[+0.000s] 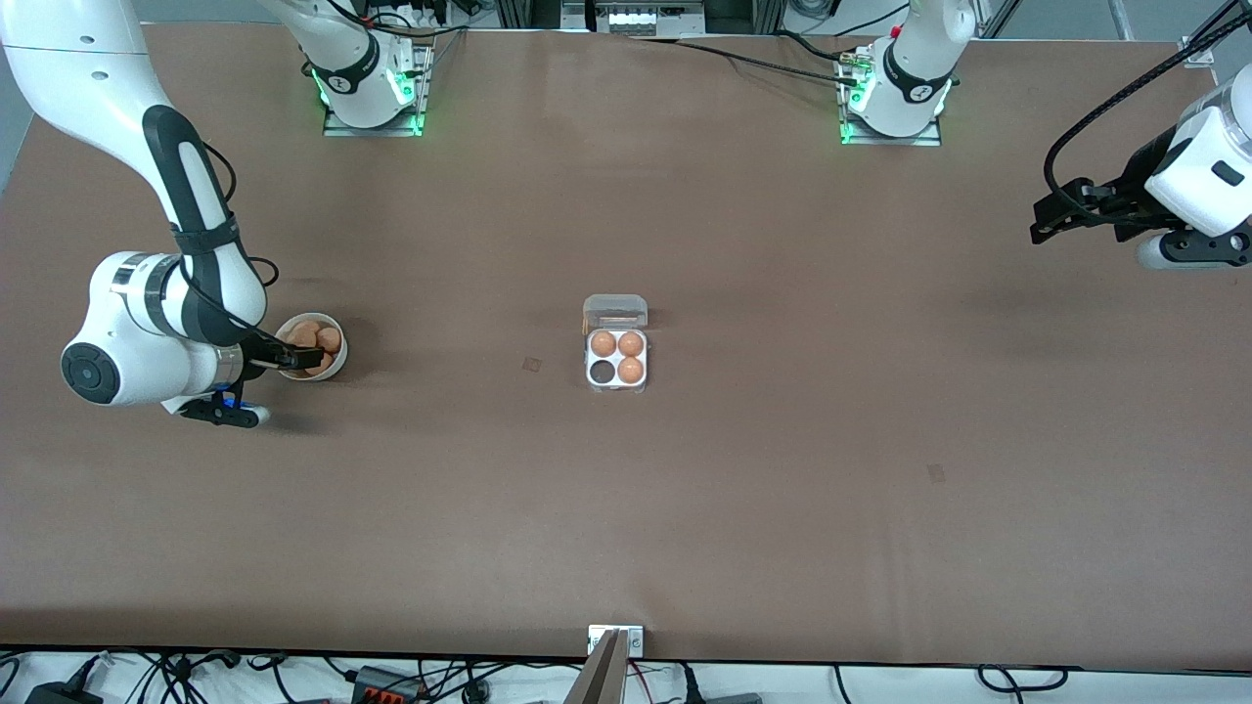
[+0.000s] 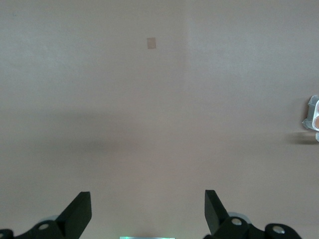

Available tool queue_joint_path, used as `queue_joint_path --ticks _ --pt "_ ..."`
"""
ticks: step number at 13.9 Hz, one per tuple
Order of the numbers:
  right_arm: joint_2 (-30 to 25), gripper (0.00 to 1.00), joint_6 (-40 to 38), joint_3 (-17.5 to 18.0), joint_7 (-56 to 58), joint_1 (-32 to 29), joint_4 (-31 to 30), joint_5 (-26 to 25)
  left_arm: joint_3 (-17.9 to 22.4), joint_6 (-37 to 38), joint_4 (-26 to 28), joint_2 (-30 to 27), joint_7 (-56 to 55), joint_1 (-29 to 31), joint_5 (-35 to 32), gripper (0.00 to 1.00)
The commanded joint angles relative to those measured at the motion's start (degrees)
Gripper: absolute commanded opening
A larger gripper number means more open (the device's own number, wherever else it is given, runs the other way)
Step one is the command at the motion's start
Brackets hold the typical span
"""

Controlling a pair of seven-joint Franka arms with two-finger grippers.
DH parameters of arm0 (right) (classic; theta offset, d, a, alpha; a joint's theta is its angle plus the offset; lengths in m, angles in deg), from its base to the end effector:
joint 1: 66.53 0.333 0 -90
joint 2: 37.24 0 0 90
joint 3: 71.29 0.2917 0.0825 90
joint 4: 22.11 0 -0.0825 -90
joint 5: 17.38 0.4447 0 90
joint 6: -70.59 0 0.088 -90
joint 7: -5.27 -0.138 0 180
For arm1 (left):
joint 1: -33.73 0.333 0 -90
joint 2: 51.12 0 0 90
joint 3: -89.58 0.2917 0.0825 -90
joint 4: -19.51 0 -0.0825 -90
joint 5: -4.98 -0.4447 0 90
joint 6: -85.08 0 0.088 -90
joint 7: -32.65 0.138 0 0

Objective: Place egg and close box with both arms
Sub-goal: 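Grasp a brown egg from the bowl with the right gripper and lift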

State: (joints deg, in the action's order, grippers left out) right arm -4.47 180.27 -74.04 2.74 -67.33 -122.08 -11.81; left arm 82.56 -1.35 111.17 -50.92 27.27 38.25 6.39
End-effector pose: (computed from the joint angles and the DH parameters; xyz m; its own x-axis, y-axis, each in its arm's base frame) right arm 0.6365 -0.0301 0.1315 0.9094 -0.1364 -0.3930 -0.1602 -0.9867 -0.0281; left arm 0.6045 -0.0298 0.5468 0.9941 0.0488 -0.0965 0.0506 -0.9986 0.0160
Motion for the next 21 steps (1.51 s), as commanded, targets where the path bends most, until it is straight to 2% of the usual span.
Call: queue_joint_path --ticks 1,5,7,11,15,18,21 --pt "-0.4 0.65 -1.3 0.5 -0.4 -0.4 0.0 0.8 -0.3 0.6 0.4 -0.9 1.2 0.4 -1.4 1.00" --pt "-0.5 0.31 -1.7 0.5 0.2 -0.4 0.4 0.8 -0.3 0.6 0.4 -0.9 1.2 0.4 -1.4 1.00" --pt "-0.8 0.23 -2.7 0.5 0.5 -0.3 1.3 0.8 -0.3 0.5 0.4 -0.9 1.2 0.4 -1.4 1.00" --pt "-0.9 0.21 -9.8 0.6 0.4 -0.2 6.8 0.8 -0.3 0.6 0.4 -0.9 1.2 0.4 -1.5 1.00" --pt "-1.0 0.21 -12.7 1.3 0.5 0.6 12.0 1.8 -0.3 0.6 0.4 -0.9 1.2 0.4 -1.4 1.00" --pt "-1.1 0.21 -11.1 4.4 0.3 1.3 14.2 9.6 -0.3 0.6 0.4 -0.9 1.2 0.4 -1.4 1.00" --pt "-1.1 0.21 -3.5 5.1 -0.5 7.2 14.6 10.9 -0.3 0.6 0.4 -0.9 1.2 0.4 -1.5 1.00"
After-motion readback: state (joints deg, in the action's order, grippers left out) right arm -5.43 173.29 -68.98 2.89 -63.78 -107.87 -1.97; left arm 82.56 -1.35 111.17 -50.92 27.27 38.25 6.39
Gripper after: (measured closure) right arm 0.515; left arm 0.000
